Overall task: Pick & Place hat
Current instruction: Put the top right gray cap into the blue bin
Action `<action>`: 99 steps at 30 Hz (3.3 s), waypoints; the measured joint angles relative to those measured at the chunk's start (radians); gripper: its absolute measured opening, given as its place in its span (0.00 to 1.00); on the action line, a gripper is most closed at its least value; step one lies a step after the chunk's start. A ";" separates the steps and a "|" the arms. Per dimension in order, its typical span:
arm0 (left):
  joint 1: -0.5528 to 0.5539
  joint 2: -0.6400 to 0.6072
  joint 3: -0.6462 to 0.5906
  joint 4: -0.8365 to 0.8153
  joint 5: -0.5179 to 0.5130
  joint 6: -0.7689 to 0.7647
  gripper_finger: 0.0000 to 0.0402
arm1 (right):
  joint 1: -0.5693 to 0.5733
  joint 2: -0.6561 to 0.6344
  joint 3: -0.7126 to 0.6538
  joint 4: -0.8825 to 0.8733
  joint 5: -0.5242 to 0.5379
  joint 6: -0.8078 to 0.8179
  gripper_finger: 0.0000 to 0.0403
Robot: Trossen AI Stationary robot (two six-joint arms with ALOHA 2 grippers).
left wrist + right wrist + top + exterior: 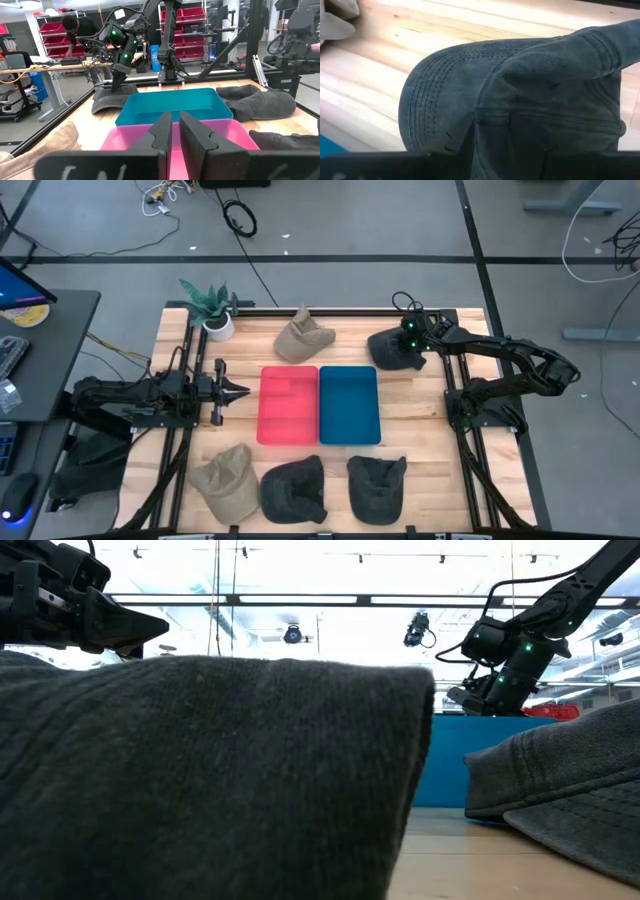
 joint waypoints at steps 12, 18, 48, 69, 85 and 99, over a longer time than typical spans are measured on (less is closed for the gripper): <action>0.000 0.000 0.000 0.000 0.000 0.000 0.10 | 0.000 0.000 0.000 -0.044 -0.013 -0.011 0.12; 0.000 0.000 0.000 0.000 0.000 0.000 0.10 | -0.017 0.000 0.000 -0.021 -0.037 -0.022 0.03; 0.000 0.000 0.000 0.000 0.000 0.000 0.10 | 0.400 -0.433 0.047 0.077 -0.324 -0.403 0.00; 0.000 0.000 0.000 0.000 0.000 0.000 0.10 | 0.733 -0.114 0.181 0.012 -0.192 -0.580 0.00; 0.000 0.000 0.000 0.000 0.000 0.000 0.10 | 0.746 0.152 0.290 -0.078 -0.209 -0.615 0.00; 0.000 0.000 0.000 -0.001 0.000 0.000 0.10 | 0.746 0.221 0.293 -0.098 -0.209 -0.601 0.00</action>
